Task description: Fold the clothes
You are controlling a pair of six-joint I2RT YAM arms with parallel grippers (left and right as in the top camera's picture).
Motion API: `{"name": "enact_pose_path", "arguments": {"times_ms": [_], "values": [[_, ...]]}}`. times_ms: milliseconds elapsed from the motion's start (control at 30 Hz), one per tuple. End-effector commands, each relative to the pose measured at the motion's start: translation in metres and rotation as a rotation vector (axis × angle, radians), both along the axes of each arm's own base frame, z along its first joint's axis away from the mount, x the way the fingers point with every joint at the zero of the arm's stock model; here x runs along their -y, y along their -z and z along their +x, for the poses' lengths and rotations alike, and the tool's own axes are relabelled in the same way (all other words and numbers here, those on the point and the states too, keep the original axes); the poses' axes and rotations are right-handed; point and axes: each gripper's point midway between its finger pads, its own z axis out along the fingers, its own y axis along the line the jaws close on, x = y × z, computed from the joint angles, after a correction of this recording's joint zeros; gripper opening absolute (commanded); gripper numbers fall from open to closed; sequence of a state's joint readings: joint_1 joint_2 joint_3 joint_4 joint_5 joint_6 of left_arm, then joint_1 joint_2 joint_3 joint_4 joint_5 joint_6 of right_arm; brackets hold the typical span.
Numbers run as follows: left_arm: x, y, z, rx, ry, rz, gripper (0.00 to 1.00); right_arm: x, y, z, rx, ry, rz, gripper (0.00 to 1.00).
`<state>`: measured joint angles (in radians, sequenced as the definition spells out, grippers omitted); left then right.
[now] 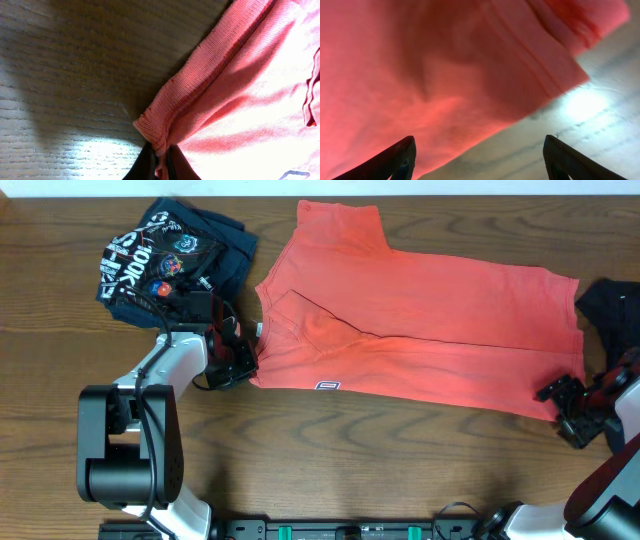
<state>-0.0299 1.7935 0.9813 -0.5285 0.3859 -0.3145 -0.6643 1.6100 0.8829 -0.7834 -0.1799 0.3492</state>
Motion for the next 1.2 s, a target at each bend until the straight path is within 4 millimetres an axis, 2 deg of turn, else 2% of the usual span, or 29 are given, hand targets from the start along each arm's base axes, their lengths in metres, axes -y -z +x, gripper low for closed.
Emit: {"name": "enact_pose_path", "arguments": {"times_ms": [0, 100, 233, 300, 333, 400, 433, 467, 500, 667, 867, 1033, 1167], "values": [[0.0, 0.005, -0.006, -0.019, 0.004, 0.006, 0.06, 0.009, 0.012, -0.02, -0.083, 0.065, -0.063, 0.79], [0.0, 0.005, -0.006, -0.018, 0.007, 0.006, 0.06, 0.018, 0.019, -0.013, -0.032, 0.115, -0.1, 0.75], [-0.001, 0.005, -0.006, -0.019, 0.007, 0.006, 0.06, 0.021, 0.028, -0.007, 0.022, 0.152, -0.118, 0.63], [-0.001, 0.005, -0.007, -0.022, 0.01, 0.007, 0.06, 0.021, 0.032, -0.007, 0.034, 0.155, -0.126, 0.68], [-0.001, 0.005, -0.008, -0.023, 0.018, 0.008, 0.06, 0.021, 0.033, -0.008, 0.032, 0.154, -0.129, 0.67], [-0.002, 0.005, -0.011, -0.027, 0.046, 0.012, 0.06, 0.021, 0.033, -0.009, 0.026, 0.148, -0.133, 0.47], [-0.002, 0.006, -0.013, -0.033, 0.049, 0.016, 0.06, 0.021, 0.033, -0.009, 0.026, 0.142, -0.132, 0.32], [-0.003, 0.006, -0.015, -0.042, 0.049, 0.02, 0.06, 0.02, 0.034, -0.01, 0.021, 0.141, -0.129, 0.11], [-0.003, 0.006, -0.017, -0.049, 0.053, 0.021, 0.06, 0.02, 0.034, -0.012, 0.015, 0.143, -0.127, 0.02], [-0.009, 0.004, -0.034, -0.128, 0.036, 0.019, 0.06, 0.028, 0.024, -0.026, -0.023, 0.191, -0.126, 0.01], [-0.036, -0.013, -0.073, -0.289, -0.068, 0.001, 0.06, 0.051, -0.015, -0.055, -0.028, 0.335, -0.19, 0.01], [-0.047, -0.028, -0.112, -0.425, -0.052, -0.03, 0.06, 0.062, -0.034, -0.062, 0.023, 0.386, -0.236, 0.01], [-0.046, -0.029, -0.134, -0.503, -0.038, -0.051, 0.06, 0.062, -0.036, -0.063, 0.026, 0.388, -0.238, 0.01]]}}
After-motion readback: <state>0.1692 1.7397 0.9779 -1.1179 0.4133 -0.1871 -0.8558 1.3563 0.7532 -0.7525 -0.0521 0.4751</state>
